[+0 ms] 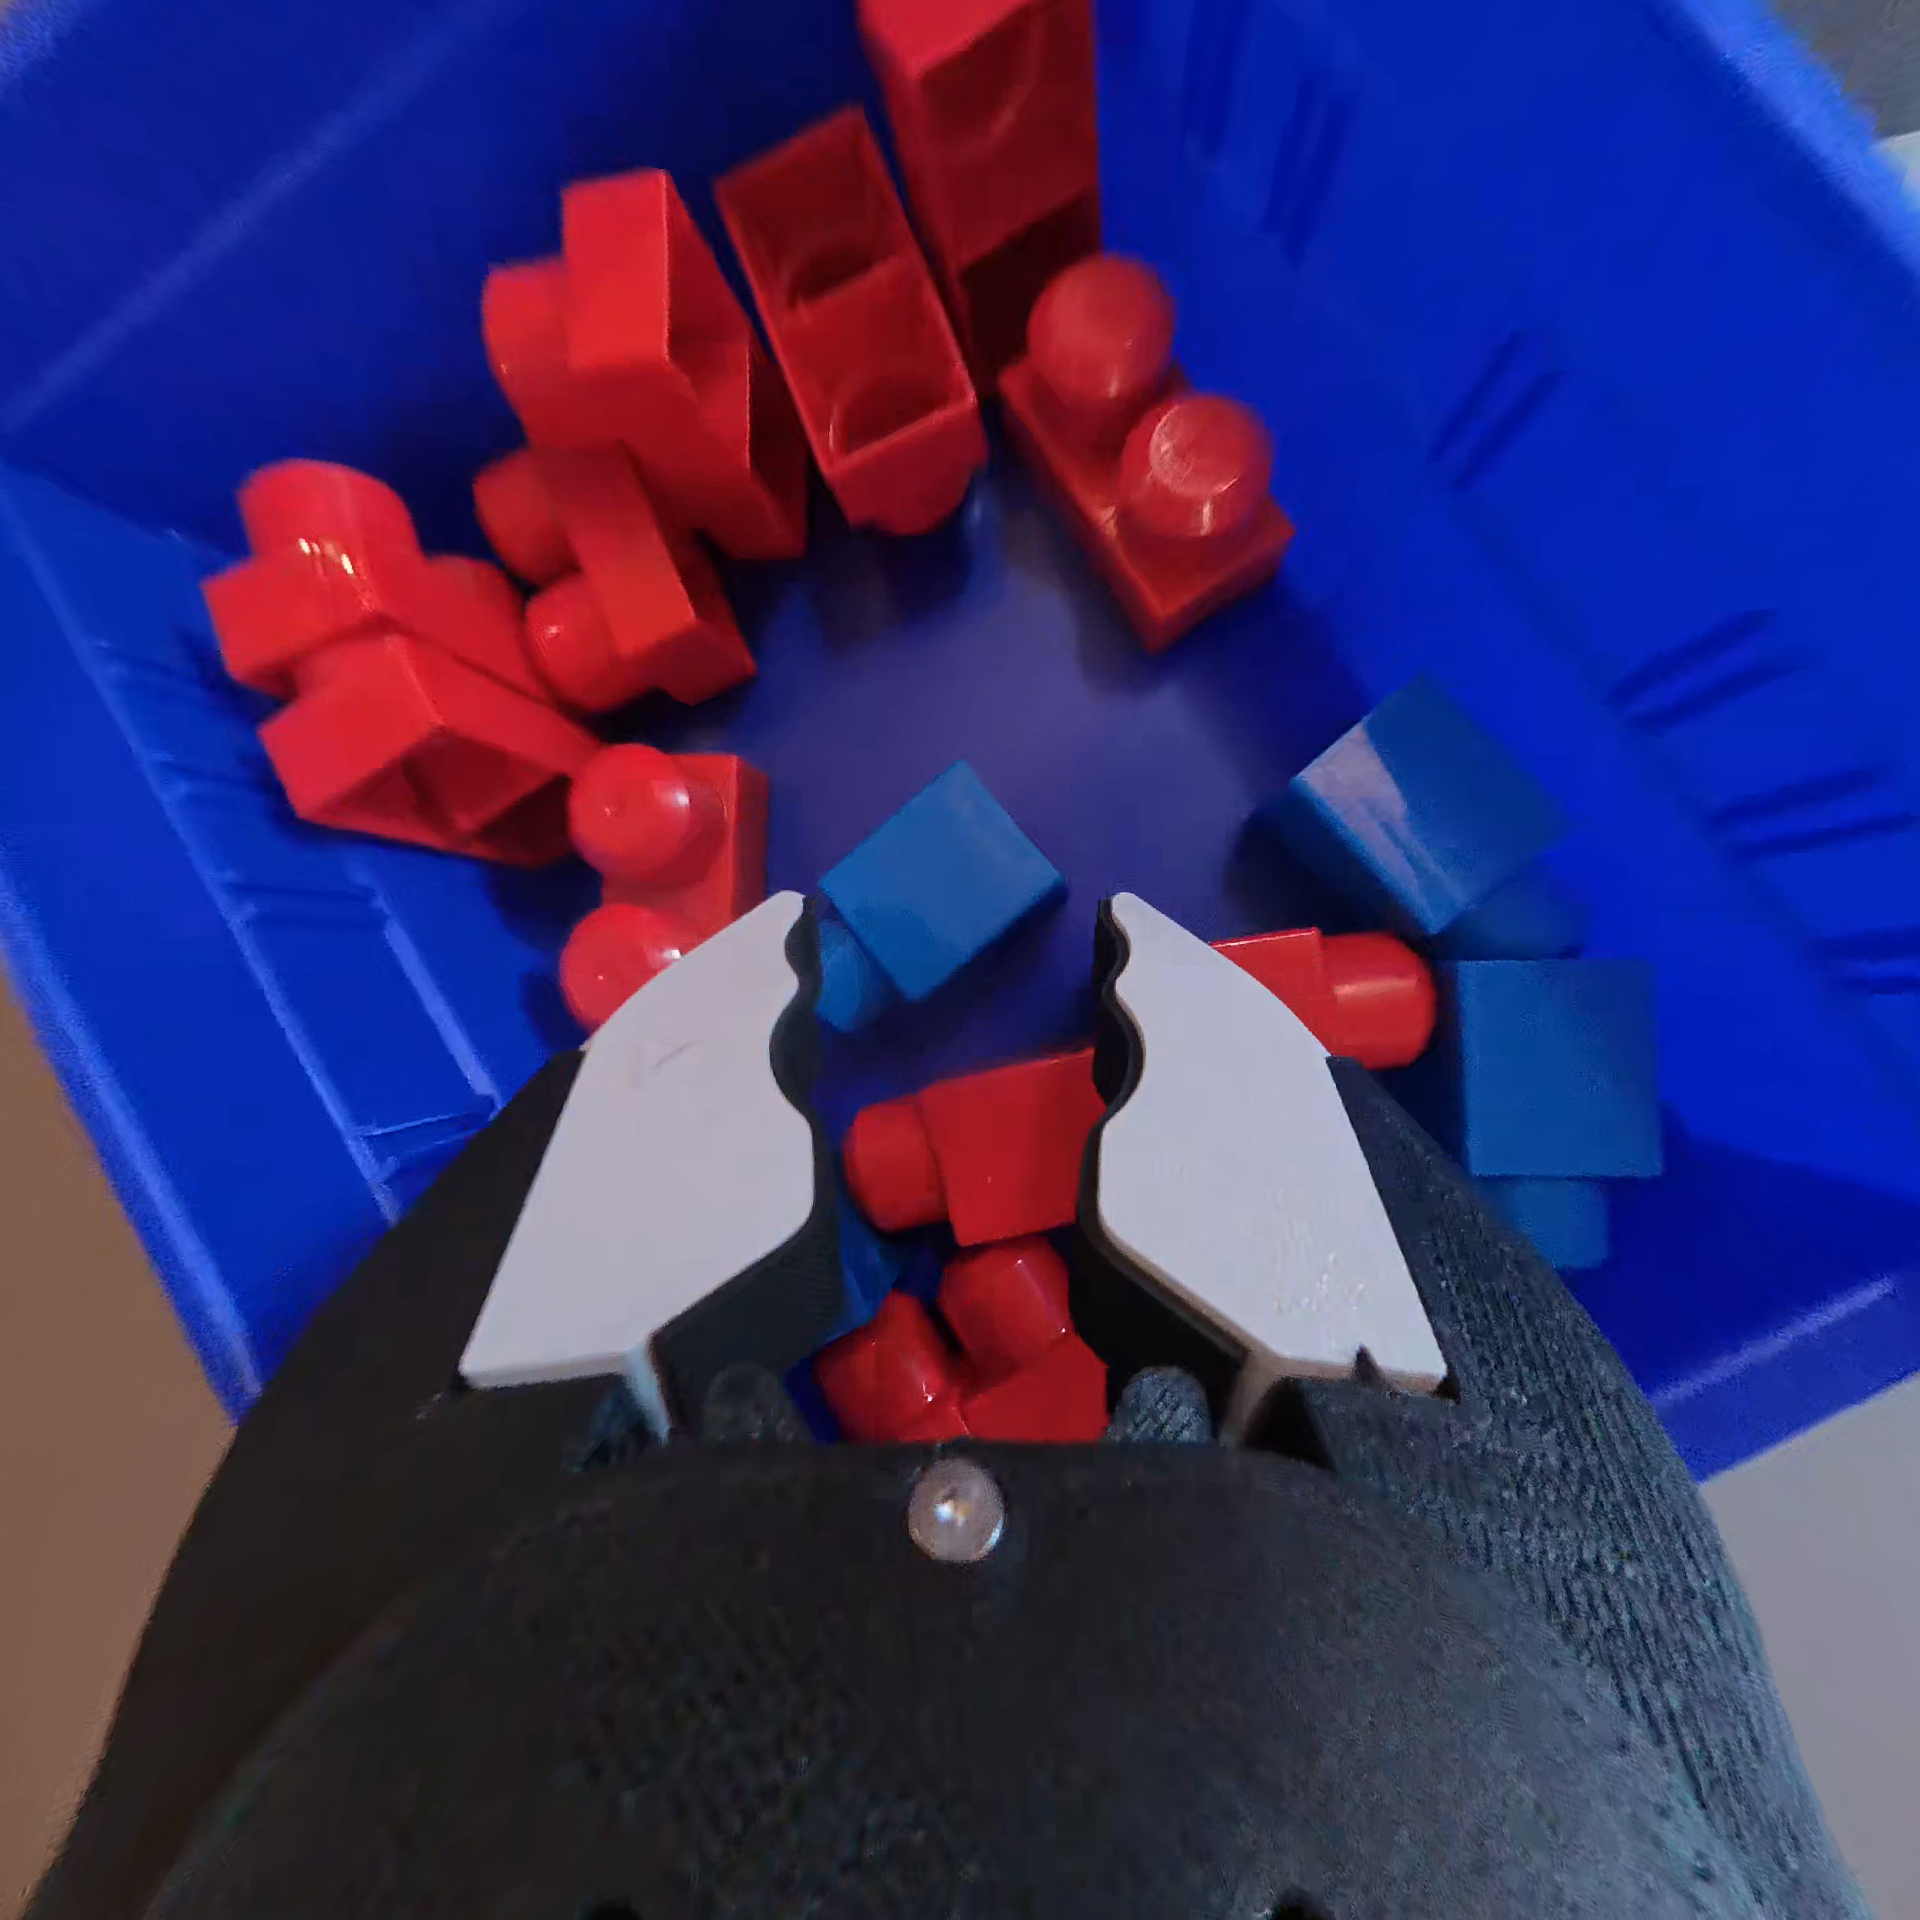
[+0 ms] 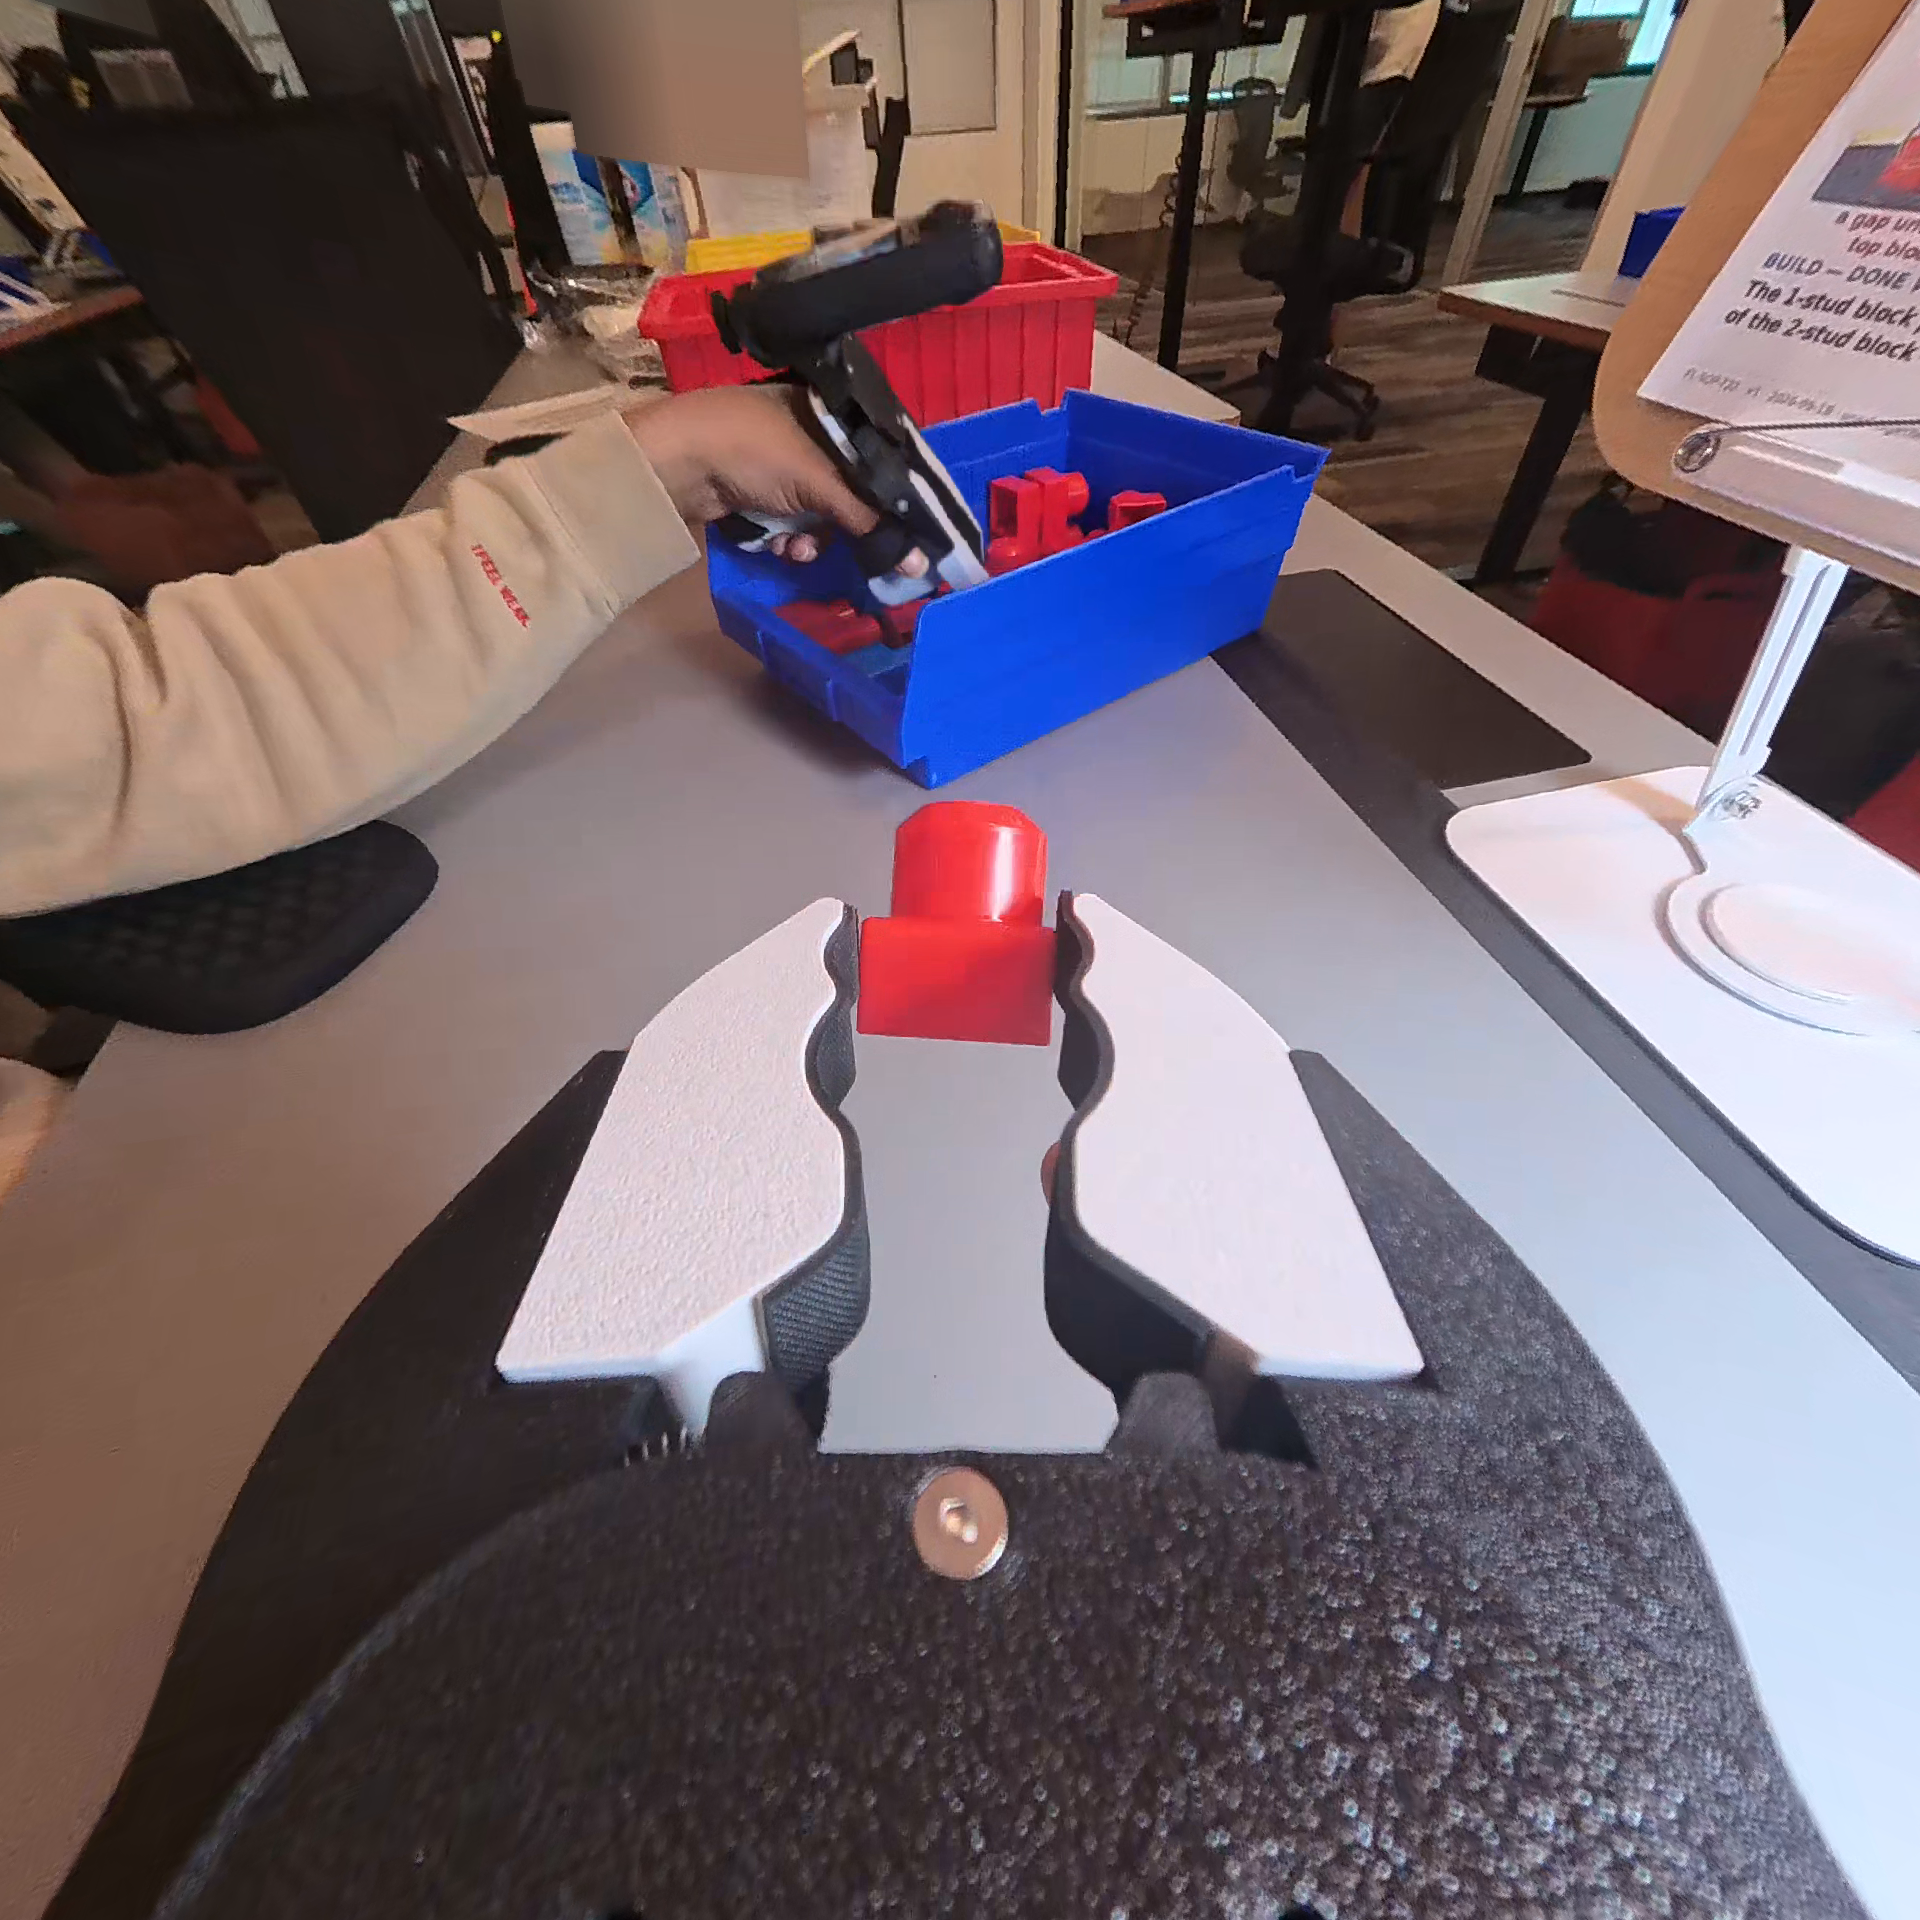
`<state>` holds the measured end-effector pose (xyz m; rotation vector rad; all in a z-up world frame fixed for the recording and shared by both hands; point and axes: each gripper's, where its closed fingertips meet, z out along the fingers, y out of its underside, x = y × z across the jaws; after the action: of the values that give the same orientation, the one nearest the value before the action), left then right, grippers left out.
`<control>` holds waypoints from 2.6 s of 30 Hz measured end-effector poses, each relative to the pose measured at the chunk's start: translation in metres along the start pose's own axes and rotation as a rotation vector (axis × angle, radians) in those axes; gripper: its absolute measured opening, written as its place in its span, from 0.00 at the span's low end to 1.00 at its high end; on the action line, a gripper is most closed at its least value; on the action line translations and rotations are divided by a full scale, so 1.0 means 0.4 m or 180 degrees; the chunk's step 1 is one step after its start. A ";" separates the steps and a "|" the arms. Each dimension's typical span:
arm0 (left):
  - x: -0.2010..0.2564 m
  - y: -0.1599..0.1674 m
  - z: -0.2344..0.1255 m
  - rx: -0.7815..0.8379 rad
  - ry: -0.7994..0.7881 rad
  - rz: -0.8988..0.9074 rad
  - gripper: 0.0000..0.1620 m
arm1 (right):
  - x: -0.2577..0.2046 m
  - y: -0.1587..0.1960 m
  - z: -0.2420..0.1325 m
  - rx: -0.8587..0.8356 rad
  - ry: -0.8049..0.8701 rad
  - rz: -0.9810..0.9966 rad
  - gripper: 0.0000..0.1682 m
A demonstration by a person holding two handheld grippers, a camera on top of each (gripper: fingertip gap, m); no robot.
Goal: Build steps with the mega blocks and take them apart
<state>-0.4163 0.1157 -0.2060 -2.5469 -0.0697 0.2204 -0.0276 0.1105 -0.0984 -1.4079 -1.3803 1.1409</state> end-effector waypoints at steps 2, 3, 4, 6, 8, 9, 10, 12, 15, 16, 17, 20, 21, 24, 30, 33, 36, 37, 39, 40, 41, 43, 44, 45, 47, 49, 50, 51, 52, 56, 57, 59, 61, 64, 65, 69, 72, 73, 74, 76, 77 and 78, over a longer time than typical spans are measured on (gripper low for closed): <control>0.003 0.012 0.019 -0.0086 0.0013 -0.0026 0.34 | 0.003 0.002 -0.001 0.0008 -0.0004 0.0035 0.22; 0.004 0.013 0.027 -0.0103 0.0005 -0.0020 0.33 | 0.005 0.003 -0.001 0.0008 -0.0003 0.0050 0.22; 0.000 0.012 0.034 -0.0102 -0.0054 0.0007 0.33 | 0.005 0.004 0.000 0.0007 -0.0008 0.0062 0.22; 0.000 0.003 0.042 -0.0070 -0.0142 0.0151 0.30 | 0.003 0.007 0.003 0.0008 -0.0033 0.0071 0.22; 0.023 -0.008 0.041 -0.0013 -0.0072 0.0372 0.28 | 0.000 0.009 0.005 0.0008 -0.0048 0.0061 0.22; 0.036 -0.018 0.038 0.0050 -0.0039 0.0469 0.24 | 0.000 0.009 0.005 0.0012 -0.0051 0.0062 0.22; 0.039 -0.035 0.028 0.0179 -0.0089 0.0564 0.05 | 0.000 0.009 0.005 0.0016 -0.0053 0.0063 0.22; 0.057 -0.058 0.009 0.0334 -0.0064 0.0760 0.06 | 0.002 0.016 0.005 -0.0014 -0.0049 0.0058 0.22; 0.071 -0.058 -0.002 0.0280 -0.0016 0.0856 0.21 | 0.006 0.053 0.014 -0.0194 -0.0050 0.0069 0.21; 0.066 -0.066 -0.007 0.0345 -0.0051 0.0831 0.21 | 0.007 0.073 0.021 -0.0294 -0.0054 0.0071 0.22; 0.061 -0.076 -0.014 0.0425 -0.0071 0.0774 0.21 | 0.009 0.097 0.028 -0.0408 -0.0042 0.0053 0.22; 0.057 -0.109 -0.042 0.0703 -0.0031 0.0577 0.20 | 0.003 0.166 0.055 -0.0677 -0.0088 0.0020 0.22; 0.055 -0.116 -0.049 0.0750 -0.0035 0.0541 0.20 | -0.002 0.181 0.062 -0.0716 -0.0120 0.0020 0.22; 0.031 -0.112 -0.049 0.0710 -0.0201 0.0533 0.20 | -0.018 0.218 0.073 -0.0862 -0.0245 -0.0027 0.22; 0.001 -0.066 -0.006 0.0436 -0.0238 0.0435 0.23 | -0.034 0.299 0.013 -0.1571 -0.0405 -0.0143 0.22; 0.002 -0.064 0.000 0.0425 -0.0223 0.0427 0.24 | -0.026 0.368 -0.015 -0.2143 -0.0318 -0.0274 0.22; -0.004 -0.056 0.005 0.0350 -0.0275 0.0471 0.24 | -0.035 0.372 -0.011 -0.2321 -0.0291 -0.0388 0.22; -0.010 -0.050 0.007 0.0304 -0.0299 0.0470 0.25 | -0.033 0.379 -0.011 -0.2427 -0.0247 -0.0465 0.22; -0.019 -0.039 0.009 0.0242 -0.0297 0.0403 0.26 | -0.035 0.385 -0.012 -0.2568 -0.0204 -0.0525 0.26; -0.023 -0.036 0.009 0.0238 -0.0273 0.0331 0.27 | -0.037 0.381 -0.011 -0.2582 -0.0198 -0.0508 0.28; -0.027 -0.034 0.010 0.0234 -0.0247 0.0248 0.27 | -0.037 0.374 -0.010 -0.2569 -0.0183 -0.0503 0.29; -0.032 -0.033 0.014 0.0234 -0.0216 0.0148 0.29 | -0.039 0.351 -0.004 -0.2428 -0.0179 -0.0477 0.31; -0.033 -0.035 0.016 0.0243 -0.0229 0.0141 0.29 | -0.041 0.338 -0.001 -0.2345 -0.0188 -0.0455 0.31; -0.030 -0.040 0.019 0.0268 -0.0224 0.0141 0.29 | -0.040 0.327 0.001 -0.2272 -0.0176 -0.0451 0.31; -0.029 -0.046 0.034 0.0265 -0.0261 0.0139 0.31 | -0.034 0.307 0.007 -0.2137 -0.0133 -0.0449 0.30; -0.036 -0.043 0.058 0.0205 -0.0377 0.0247 0.31 | -0.033 0.292 0.015 -0.2010 -0.0129 -0.0428 0.29; -0.035 -0.053 0.063 0.0257 -0.0385 0.0275 0.27 | -0.034 0.286 0.018 -0.1956 -0.0137 -0.0420 0.29; -0.030 -0.060 0.067 0.0292 -0.0360 0.0368 0.27 | -0.034 0.280 0.021 -0.1907 -0.0142 -0.0412 0.28; -0.030 -0.060 0.069 0.0273 -0.0391 0.0471 0.22 | -0.034 0.274 0.023 -0.1856 -0.0144 -0.0404 0.28; -0.041 -0.052 0.085 0.0100 -0.0589 0.0739 0.22 | -0.037 0.249 0.031 -0.1649 -0.0193 -0.0321 0.27; -0.045 -0.051 0.089 0.0055 -0.0613 0.0754 0.24 | -0.037 0.243 0.033 -0.1605 -0.0196 -0.0308 0.27; -0.053 -0.049 0.098 -0.0043 -0.0663 0.0783 0.29 | -0.039 0.232 0.036 -0.1518 -0.0215 -0.0281 0.26; -0.062 -0.039 0.109 -0.0195 -0.0712 0.0847 0.26 | -0.043 0.223 0.040 -0.1437 -0.0246 -0.0260 0.26; -0.052 -0.042 0.115 -0.0201 -0.0689 0.0856 0.23 | -0.041 0.208 0.040 -0.1341 -0.0231 -0.0268 0.24; -0.053 -0.043 0.112 -0.0189 -0.0728 0.0913 0.23 | -0.038 0.202 0.039 -0.1303 -0.0213 -0.0274 0.24; -0.053 -0.069 0.059 0.0014 -0.0746 0.0927 0.23 | -0.019 0.164 0.033 -0.1047 -0.0082 -0.0283 0.23; 0.039 -0.161 -0.057 0.0760 -0.0172 0.0918 0.23 | -0.007 0.106 0.031 -0.0690 0.0069 -0.0311 0.23; 0.110 -0.200 -0.119 0.1129 0.0244 0.0969 0.23 | -0.006 0.080 0.032 -0.0542 0.0107 -0.0313 0.23; 0.185 -0.230 -0.189 0.1446 0.0663 0.1046 0.23 | -0.010 0.054 0.032 -0.0396 0.0126 -0.0310 0.23; 0.354 -0.252 -0.342 0.2021 0.1447 0.1562 0.23 | -0.031 0.000 0.031 -0.0116 0.0082 -0.0296 0.24; 0.440 -0.241 -0.413 0.2308 0.1715 0.1987 0.22 | -0.046 -0.025 0.030 0.0007 0.0030 -0.0282 0.26; 0.519 -0.215 -0.470 0.2501 0.1895 0.2436 0.22 | -0.062 -0.047 0.029 0.0100 -0.0024 -0.0268 0.27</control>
<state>-0.1797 0.1052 -0.0335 -1.6494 1.0153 -0.2028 -0.0427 0.0862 -0.0815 -1.3124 -1.4077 1.1097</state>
